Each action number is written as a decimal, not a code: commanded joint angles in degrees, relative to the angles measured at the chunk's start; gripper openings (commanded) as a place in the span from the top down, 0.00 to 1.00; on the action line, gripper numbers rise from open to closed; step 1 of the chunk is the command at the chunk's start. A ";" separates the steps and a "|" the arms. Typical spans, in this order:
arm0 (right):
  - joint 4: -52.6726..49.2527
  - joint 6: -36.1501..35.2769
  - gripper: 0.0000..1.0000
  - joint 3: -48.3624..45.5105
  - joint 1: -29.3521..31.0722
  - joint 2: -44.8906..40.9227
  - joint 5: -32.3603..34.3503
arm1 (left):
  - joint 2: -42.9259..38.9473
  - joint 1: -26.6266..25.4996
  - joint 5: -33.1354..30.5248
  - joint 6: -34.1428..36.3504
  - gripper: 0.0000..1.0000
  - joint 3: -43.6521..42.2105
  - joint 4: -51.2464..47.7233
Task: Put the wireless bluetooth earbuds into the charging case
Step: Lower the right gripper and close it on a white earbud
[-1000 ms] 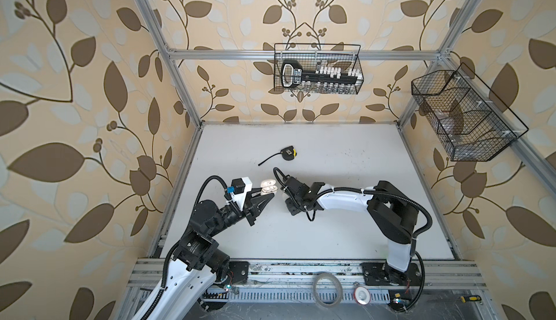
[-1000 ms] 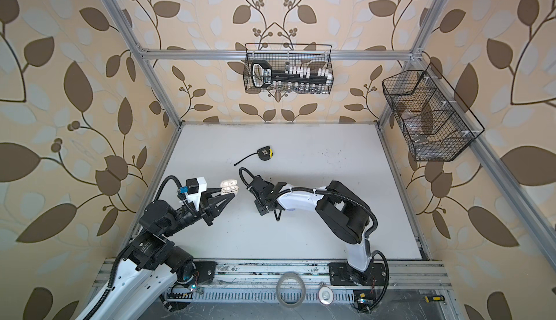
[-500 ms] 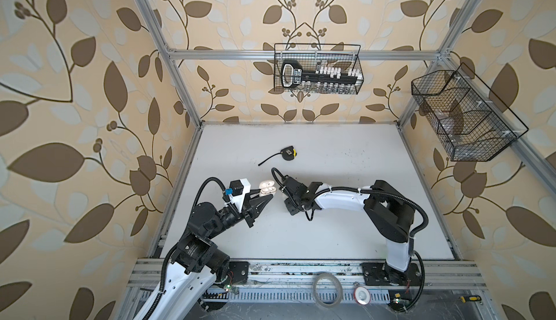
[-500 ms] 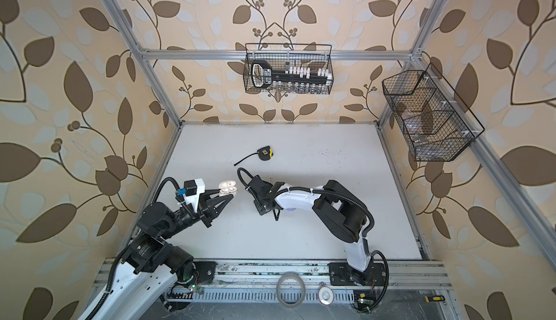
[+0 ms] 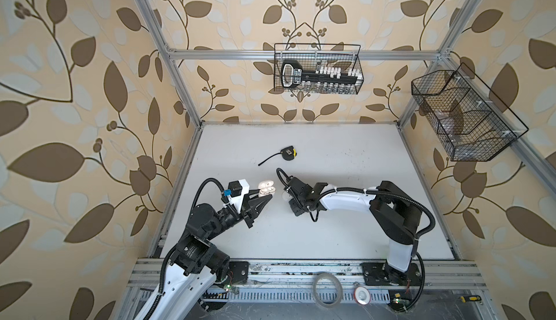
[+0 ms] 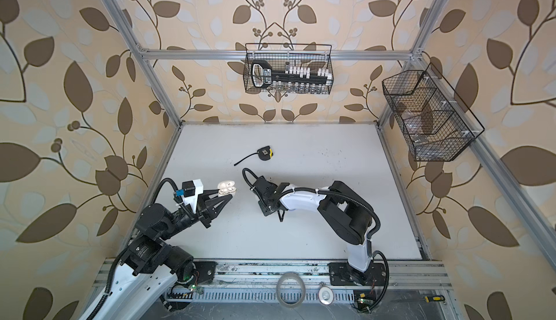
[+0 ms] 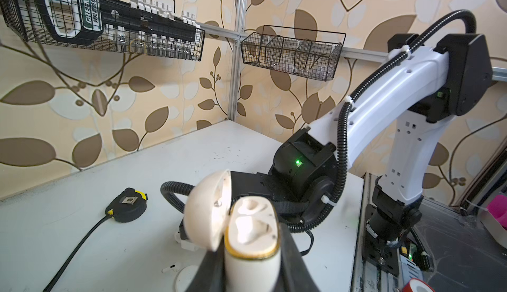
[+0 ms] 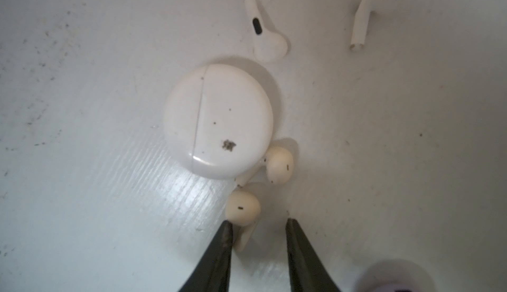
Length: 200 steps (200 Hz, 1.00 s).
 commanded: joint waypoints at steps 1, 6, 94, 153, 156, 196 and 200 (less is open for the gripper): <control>-0.27 -0.69 0.65 -1.58 0.05 -2.02 -0.66 | -0.29 -0.30 -0.84 0.64 1.00 0.67 1.05; 0.00 -0.66 0.65 -1.69 0.05 -2.16 -1.07 | -0.31 -0.35 -0.89 0.64 1.00 0.57 1.22; 0.92 1.37 0.62 0.83 0.32 1.83 -4.22 | -1.18 -0.31 -0.67 0.64 1.00 0.74 0.56; 1.21 1.80 0.62 1.35 -0.91 3.37 -5.01 | -1.38 -0.29 -0.78 0.66 1.00 0.39 0.91; 1.21 1.77 0.62 1.33 -0.91 3.50 -5.02 | -1.29 -0.29 -0.82 0.65 1.00 0.43 0.91; 1.47 2.09 0.68 1.29 -1.35 4.07 -5.15 | -1.37 -0.31 -0.89 0.73 1.00 0.39 0.65; 1.47 2.04 0.69 1.36 -1.35 4.08 -5.21 | -1.35 -0.33 -0.95 0.82 1.00 0.39 0.59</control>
